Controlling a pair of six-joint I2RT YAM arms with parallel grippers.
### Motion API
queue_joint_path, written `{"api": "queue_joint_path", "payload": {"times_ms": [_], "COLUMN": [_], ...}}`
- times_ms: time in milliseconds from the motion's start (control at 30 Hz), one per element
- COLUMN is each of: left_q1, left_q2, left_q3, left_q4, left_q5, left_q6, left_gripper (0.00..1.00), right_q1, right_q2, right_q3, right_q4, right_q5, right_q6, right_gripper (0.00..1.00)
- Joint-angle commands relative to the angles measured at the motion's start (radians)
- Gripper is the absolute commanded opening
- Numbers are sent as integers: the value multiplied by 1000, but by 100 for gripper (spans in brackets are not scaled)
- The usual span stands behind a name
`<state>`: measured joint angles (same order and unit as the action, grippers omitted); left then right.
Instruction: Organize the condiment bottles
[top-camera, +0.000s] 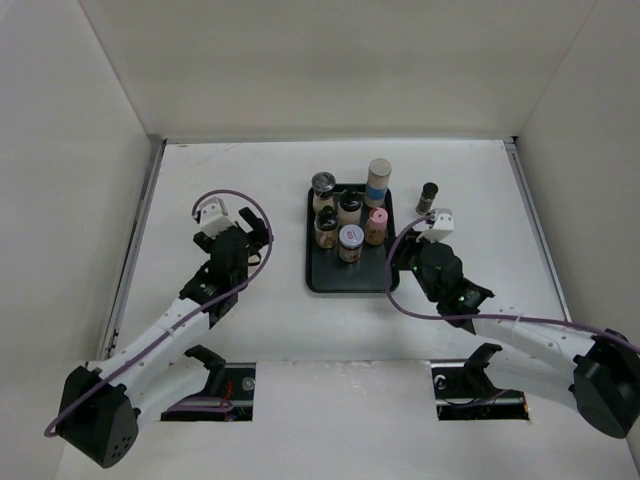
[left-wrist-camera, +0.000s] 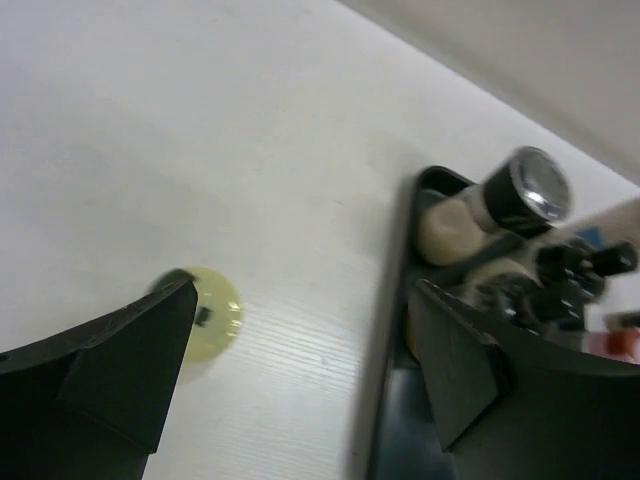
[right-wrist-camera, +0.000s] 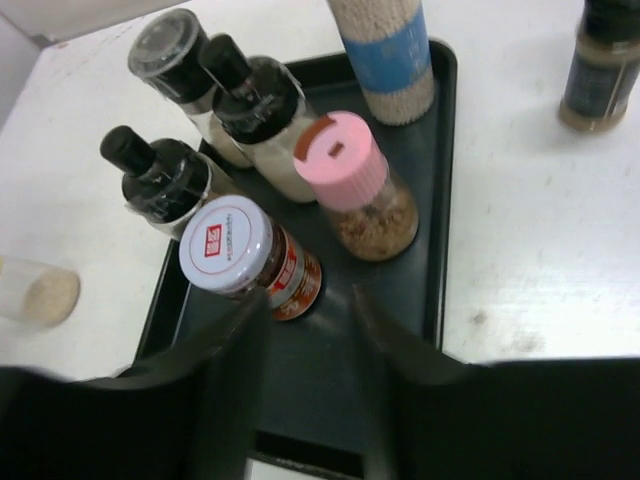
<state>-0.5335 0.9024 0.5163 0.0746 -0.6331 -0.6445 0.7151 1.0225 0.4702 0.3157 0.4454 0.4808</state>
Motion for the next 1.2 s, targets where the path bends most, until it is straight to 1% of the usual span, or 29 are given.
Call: {"api": "queue_joint_path", "payload": {"times_ms": [0, 100, 167, 267, 333, 400, 467, 500, 533, 567, 600, 667, 767, 833, 900, 967, 1167], "left_q1": [91, 164, 189, 188, 188, 189, 191, 194, 195, 197, 192, 178, 128, 68, -16, -96, -269], "left_q2": [33, 105, 156, 219, 239, 257, 274, 276, 274, 267, 257, 241, 218, 207, 201, 197, 227], "left_q3": [82, 108, 119, 146, 156, 159, 162, 160, 159, 157, 157, 185, 241, 260, 283, 300, 333], "left_q4": [-183, -202, -194, -196, -200, -200, -203, -206, -208, -208, -211, -246, -309, -329, -343, -331, -237], "left_q5": [12, 85, 131, 156, 161, 161, 162, 159, 159, 162, 162, 165, 176, 179, 176, 170, 106], "left_q6": [-23, -29, -37, -40, -40, -40, -38, -38, -38, -38, -38, -35, -30, -30, -35, -35, -34], "left_gripper": [85, 84, 82, 80, 79, 76, 68, 60, 48, 40, 35, 29, 27, 26, 26, 26, 25], "right_q1": [-18, -24, -24, -29, -39, -41, -45, -47, -50, -50, -50, -52, -65, -67, -72, -78, -84], "right_q2": [-25, -16, -13, 4, 13, 24, 37, 45, 50, 53, 54, 59, 62, 53, 41, 37, 41], "right_q3": [-31, -36, -39, -48, -47, -47, -47, -44, -42, -42, -42, -44, -45, -48, -54, -56, -58], "right_q4": [167, 171, 175, 201, 198, 204, 206, 204, 203, 203, 204, 206, 206, 204, 206, 206, 203], "right_q5": [-27, -42, -48, -50, -53, -62, -62, -62, -62, -62, -62, -56, -53, -50, -40, -36, -33], "right_q6": [35, 33, 35, 33, 35, 39, 41, 41, 42, 42, 42, 42, 44, 44, 44, 44, 47], "right_gripper": [53, 70, 77, 79, 79, 79, 80, 80, 80, 80, 81, 81, 81, 81, 81, 81, 82]}}
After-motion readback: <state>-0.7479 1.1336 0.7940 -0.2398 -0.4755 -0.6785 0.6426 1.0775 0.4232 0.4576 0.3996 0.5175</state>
